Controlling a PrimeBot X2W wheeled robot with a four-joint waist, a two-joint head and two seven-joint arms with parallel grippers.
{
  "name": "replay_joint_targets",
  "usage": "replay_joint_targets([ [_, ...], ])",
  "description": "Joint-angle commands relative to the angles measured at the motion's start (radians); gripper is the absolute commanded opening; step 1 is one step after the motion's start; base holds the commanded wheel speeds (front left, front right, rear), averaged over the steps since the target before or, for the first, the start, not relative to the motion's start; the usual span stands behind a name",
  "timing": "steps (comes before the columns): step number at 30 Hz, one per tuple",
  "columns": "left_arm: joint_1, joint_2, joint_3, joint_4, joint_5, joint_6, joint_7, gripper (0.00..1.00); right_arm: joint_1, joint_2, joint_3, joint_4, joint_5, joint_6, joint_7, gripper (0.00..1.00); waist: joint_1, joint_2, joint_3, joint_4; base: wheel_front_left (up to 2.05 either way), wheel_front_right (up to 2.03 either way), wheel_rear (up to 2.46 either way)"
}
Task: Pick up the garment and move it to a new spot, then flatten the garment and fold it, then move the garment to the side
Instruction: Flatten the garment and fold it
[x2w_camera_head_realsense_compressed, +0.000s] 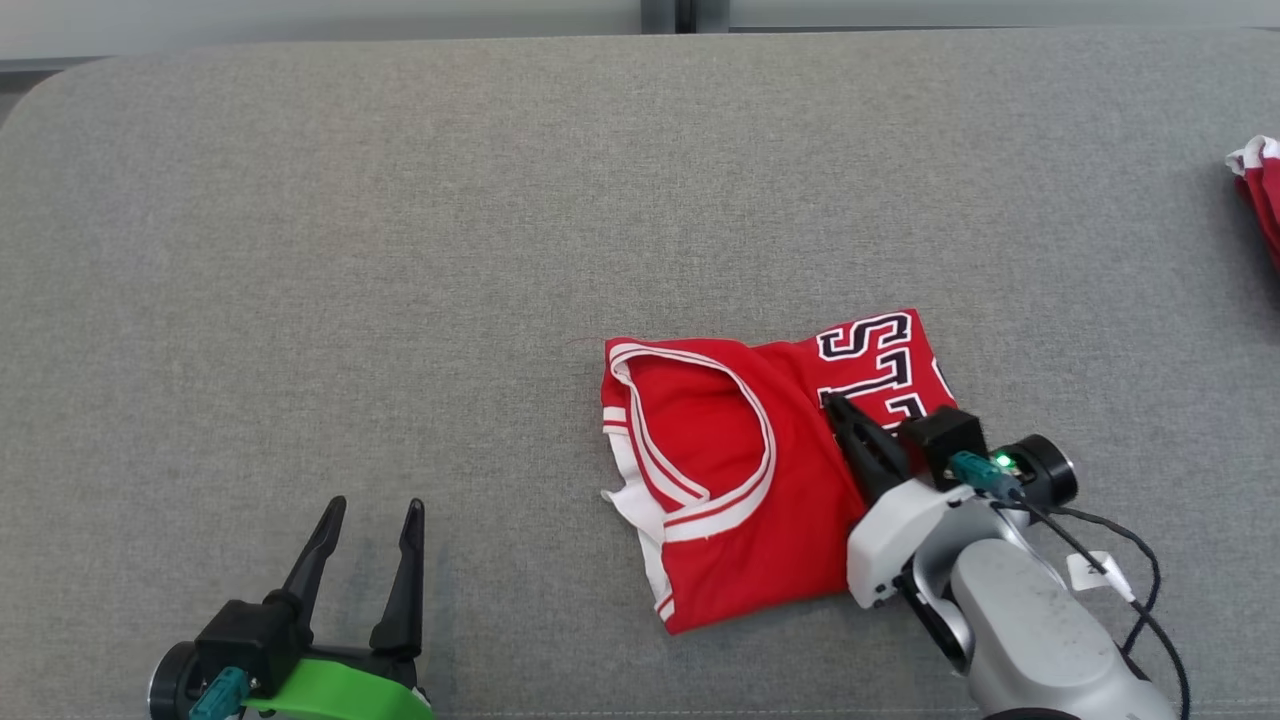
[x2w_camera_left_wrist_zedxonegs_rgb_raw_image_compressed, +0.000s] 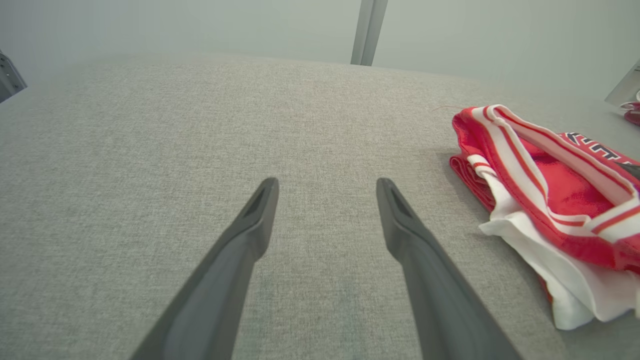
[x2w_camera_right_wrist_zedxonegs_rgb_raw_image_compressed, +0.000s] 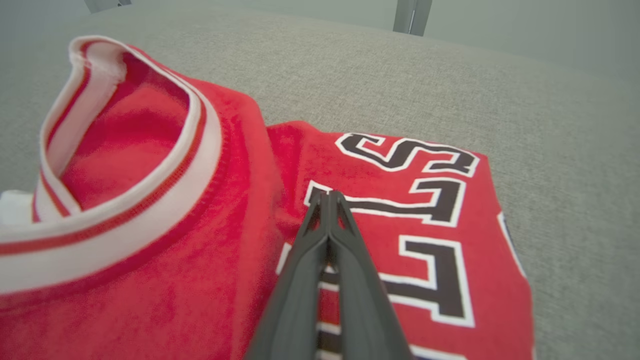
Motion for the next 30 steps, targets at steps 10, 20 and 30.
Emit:
replay_joint_targets([
  [10, -0.004, -0.008, -0.001, 0.005, -0.007, 0.002, -0.002, 1.00, -0.060, 0.067, 0.131, 0.091, -0.072, -0.001, -0.010, 0.00, 0.0000, 0.0000, -0.005, 0.040, 0.00, 0.00, 0.00],
  [20, 0.014, -0.026, -0.001, 0.011, -0.008, 0.002, -0.002, 1.00, -0.063, 0.073, 0.237, 0.097, -0.050, -0.001, -0.010, 0.00, 0.0000, 0.0000, -0.020, 0.050, 0.00, 0.00, 0.00],
  [30, 0.048, -0.037, 0.029, -0.005, -0.004, 0.002, -0.002, 1.00, 0.009, -0.033, 0.101, -0.068, 0.242, -0.001, 0.091, 1.00, 0.0000, 0.0000, -0.052, 0.021, 0.00, 0.00, 0.00],
])
